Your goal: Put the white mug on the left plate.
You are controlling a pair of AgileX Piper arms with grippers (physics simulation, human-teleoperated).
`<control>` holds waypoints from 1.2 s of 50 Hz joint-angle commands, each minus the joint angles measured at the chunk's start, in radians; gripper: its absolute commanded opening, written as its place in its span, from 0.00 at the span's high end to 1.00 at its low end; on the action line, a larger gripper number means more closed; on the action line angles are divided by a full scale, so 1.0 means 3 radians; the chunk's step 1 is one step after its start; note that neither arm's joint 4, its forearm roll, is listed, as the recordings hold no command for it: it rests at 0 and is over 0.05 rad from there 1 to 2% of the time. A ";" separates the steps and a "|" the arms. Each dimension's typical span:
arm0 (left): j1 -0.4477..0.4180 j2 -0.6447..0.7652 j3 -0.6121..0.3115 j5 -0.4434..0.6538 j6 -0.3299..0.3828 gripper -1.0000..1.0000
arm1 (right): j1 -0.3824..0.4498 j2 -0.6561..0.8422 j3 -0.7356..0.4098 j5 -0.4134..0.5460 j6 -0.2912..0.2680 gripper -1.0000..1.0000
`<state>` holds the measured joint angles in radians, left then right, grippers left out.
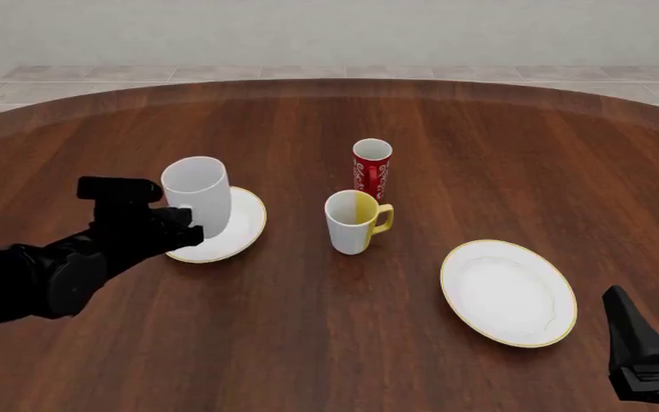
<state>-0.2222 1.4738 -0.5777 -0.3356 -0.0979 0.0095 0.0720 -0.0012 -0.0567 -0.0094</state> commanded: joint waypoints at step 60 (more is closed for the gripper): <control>0.0027 0.0494 -0.0157 -0.0207 0.0014 1.00 | 0.0001 0.0158 0.0002 -0.0134 -0.0007 0.00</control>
<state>-0.2138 1.5980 -0.6119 -0.3872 -0.0989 0.0099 0.1079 -0.0008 -0.0869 -0.0109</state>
